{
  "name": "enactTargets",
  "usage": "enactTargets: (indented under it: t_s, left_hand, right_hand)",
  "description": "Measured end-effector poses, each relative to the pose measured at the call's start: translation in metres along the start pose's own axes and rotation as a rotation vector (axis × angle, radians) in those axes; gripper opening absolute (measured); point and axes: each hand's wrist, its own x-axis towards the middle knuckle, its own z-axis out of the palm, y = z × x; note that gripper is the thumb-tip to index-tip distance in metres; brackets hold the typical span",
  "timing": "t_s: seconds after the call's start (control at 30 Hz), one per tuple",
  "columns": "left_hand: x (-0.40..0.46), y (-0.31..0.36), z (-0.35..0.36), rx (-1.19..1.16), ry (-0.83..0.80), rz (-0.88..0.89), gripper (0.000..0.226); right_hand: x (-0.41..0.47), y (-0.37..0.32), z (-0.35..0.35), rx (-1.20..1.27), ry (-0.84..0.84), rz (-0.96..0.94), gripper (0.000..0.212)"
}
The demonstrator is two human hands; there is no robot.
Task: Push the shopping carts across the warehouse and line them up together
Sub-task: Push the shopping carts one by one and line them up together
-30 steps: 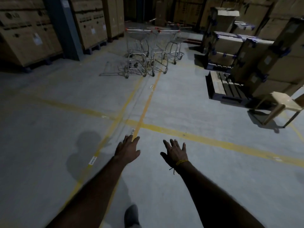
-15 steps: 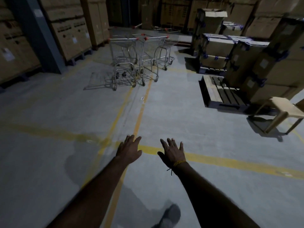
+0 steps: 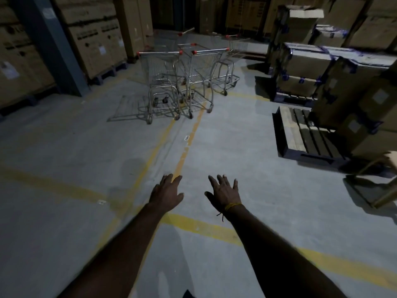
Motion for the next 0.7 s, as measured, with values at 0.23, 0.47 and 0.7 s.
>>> enactTargets:
  t_s: [0.23,0.47,0.7]
  left_hand:
    - [0.118,0.015,-0.007,0.002,-0.012,-0.018,0.069]
    - [0.274,0.011,-0.018,0.006,-0.022,-0.001,0.070]
    - [0.444,0.013,-0.067,0.029,-0.020,0.069,0.070]
  right_hand:
    - [0.108,0.042,-0.021,-0.033,-0.023,-0.042,0.066]
    - [0.249,0.081,-0.043,-0.043,-0.030,-0.005,0.066]
    - [0.401,0.105,-0.102,-0.019,0.024,0.037,0.066]
